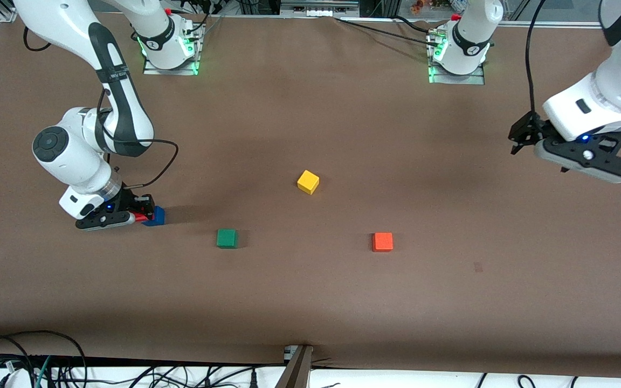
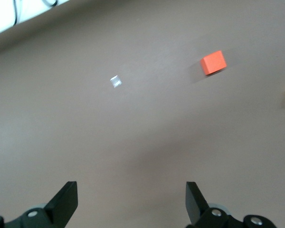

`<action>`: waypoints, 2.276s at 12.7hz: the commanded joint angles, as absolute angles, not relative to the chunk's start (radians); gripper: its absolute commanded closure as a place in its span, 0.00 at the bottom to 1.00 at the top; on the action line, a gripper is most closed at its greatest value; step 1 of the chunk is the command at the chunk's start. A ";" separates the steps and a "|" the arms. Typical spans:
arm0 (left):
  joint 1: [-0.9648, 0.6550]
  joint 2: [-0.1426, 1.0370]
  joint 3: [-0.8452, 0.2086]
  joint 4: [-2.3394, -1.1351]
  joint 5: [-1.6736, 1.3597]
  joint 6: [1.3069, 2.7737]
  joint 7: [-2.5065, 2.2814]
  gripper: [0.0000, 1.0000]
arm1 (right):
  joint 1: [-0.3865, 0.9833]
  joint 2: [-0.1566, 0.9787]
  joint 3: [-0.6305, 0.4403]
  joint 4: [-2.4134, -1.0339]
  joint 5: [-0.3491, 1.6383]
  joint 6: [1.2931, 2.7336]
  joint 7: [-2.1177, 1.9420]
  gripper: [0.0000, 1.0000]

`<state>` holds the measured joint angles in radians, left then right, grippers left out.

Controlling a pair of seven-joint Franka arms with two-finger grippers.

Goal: Pass red block to right arm, stack on blue

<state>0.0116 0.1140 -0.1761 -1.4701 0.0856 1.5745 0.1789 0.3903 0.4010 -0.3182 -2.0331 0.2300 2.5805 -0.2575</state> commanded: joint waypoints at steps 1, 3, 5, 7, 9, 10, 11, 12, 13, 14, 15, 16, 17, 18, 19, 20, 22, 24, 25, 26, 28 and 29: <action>-0.064 -0.032 -0.077 -1.649 0.052 1.594 0.018 0.00 | 0.385 0.397 -0.316 -2.046 0.221 2.606 -0.255 1.00; -0.061 -0.063 -0.057 -1.690 0.052 1.627 -0.012 0.00 | 0.385 0.403 -0.316 -2.060 0.221 2.638 -0.253 1.00; -0.060 -0.067 -0.022 -1.695 0.051 1.635 -0.014 0.00 | 0.385 0.405 -0.316 -2.066 0.224 2.643 -0.250 1.00; -0.051 -0.066 -0.021 -1.695 0.031 1.643 -0.012 0.00 | 0.385 0.405 -0.314 -2.066 0.227 2.643 -0.247 1.00; 0.017 -0.058 -0.021 -1.695 -0.035 1.657 0.000 0.00 | 0.385 0.405 -0.314 -2.068 0.230 2.643 -0.247 1.00; 0.018 -0.058 -0.021 -1.697 -0.037 1.657 0.000 0.00 | 0.385 0.405 -0.314 -2.068 0.232 2.643 -0.247 1.00; 0.015 -0.057 -0.020 -1.695 -0.029 1.657 0.000 0.00 | 0.385 0.406 -0.314 -2.068 0.233 2.645 -0.235 1.00; 0.011 -0.057 -0.020 -1.695 -0.026 1.657 0.000 0.00 | 0.387 0.408 -0.314 -2.068 0.233 2.648 -0.233 1.00; 0.003 -0.055 -0.018 -1.694 -0.017 1.657 -0.003 0.00 | 0.387 0.411 -0.314 -2.068 0.233 2.657 -0.232 1.00; -0.012 -0.055 -0.021 -1.692 0.038 1.657 -0.003 0.00 | 0.387 0.411 -0.313 -2.068 0.233 2.660 -0.232 1.00; -0.015 -0.052 -0.028 -1.689 0.057 1.655 -0.005 0.00 | 0.387 0.411 -0.314 -2.068 0.233 2.660 -0.232 1.00; -0.020 -0.048 -0.029 -1.681 0.058 1.654 -0.005 0.00 | 0.387 0.411 -0.313 -2.068 0.236 2.660 -0.232 1.00; -0.021 -0.048 -0.031 -1.678 0.060 1.648 -0.003 0.00 | 0.387 0.411 -0.313 -2.068 0.239 2.660 -0.232 1.00; -0.021 -0.048 -0.034 -1.675 0.060 1.646 -0.002 0.00 | 0.387 0.413 -0.313 -2.068 0.238 2.660 -0.221 1.00; -0.020 -0.043 -0.032 -1.674 0.060 1.644 -0.002 0.00 | 0.387 0.414 -0.313 -2.068 0.238 2.660 -0.213 1.00; -0.021 -0.041 -0.032 -1.674 0.058 1.643 -0.003 0.00 | 0.387 0.416 -0.313 -2.068 0.238 2.661 -0.212 1.00; -0.020 -0.043 -0.034 -1.674 0.057 1.641 -0.006 0.00 | 0.387 0.416 -0.313 -2.068 0.238 2.663 -0.212 1.00; -0.021 -0.041 -0.035 -1.672 0.052 1.640 -0.014 0.00 | 0.387 0.416 -0.311 -2.068 0.239 2.663 -0.210 1.00; -0.021 -0.041 -0.034 -1.672 0.051 1.635 -0.014 0.00 | 0.387 0.416 -0.311 -2.069 0.239 2.663 -0.210 1.00; -0.020 -0.041 -0.034 -1.671 0.051 1.626 -0.014 0.00 | 0.387 0.416 -0.311 -2.071 0.239 2.663 -0.210 1.00; -0.021 -0.040 -0.035 -1.658 0.051 1.611 -0.014 0.00 | 0.388 0.416 -0.311 -2.071 0.239 2.663 -0.210 1.00; -0.021 -0.040 -0.035 -1.658 0.051 1.611 -0.014 0.00 | 0.388 0.416 -0.311 -2.071 0.239 2.663 -0.210 1.00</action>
<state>-0.0155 -0.0414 -0.0328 -1.6775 0.0382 1.6343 0.0018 0.3886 0.4264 -0.3169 -2.0545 0.2322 2.6445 -0.2212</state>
